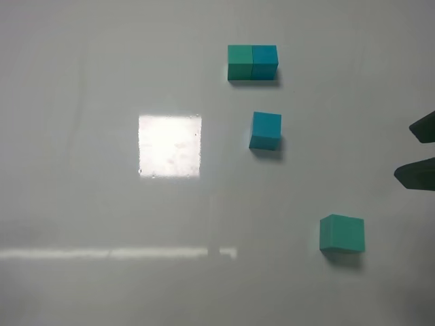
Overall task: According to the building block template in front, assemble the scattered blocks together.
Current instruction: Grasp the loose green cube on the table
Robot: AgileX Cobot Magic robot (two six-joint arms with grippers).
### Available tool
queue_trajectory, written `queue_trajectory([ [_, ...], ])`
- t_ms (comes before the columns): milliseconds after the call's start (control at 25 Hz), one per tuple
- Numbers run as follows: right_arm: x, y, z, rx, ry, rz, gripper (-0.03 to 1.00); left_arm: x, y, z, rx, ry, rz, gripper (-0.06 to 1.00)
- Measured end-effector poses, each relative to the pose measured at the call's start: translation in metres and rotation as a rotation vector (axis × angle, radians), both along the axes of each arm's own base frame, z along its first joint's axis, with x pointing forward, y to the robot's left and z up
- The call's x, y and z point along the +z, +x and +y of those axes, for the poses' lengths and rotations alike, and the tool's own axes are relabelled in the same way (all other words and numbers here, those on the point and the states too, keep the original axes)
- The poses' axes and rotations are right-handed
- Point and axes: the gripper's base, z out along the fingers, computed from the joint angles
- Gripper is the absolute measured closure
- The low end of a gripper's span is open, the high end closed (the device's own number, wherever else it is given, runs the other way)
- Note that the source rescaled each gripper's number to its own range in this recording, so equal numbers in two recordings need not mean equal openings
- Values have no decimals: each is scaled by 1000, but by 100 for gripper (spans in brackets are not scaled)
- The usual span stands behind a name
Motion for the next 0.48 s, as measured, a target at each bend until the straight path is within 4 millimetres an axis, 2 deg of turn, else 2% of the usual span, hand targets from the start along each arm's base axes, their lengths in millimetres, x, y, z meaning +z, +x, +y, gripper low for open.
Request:
queue_trajectory([
  [80,-1,-1,5,48,-45,-12,27,0,0,0,0,0,0,63],
  [200,-9,0,13,101,-102,-2,17,0,0,0,0,0,0,63],
  [480,-41,6,34,148,-202,45,15,0,0,0,0,0,0,63],
])
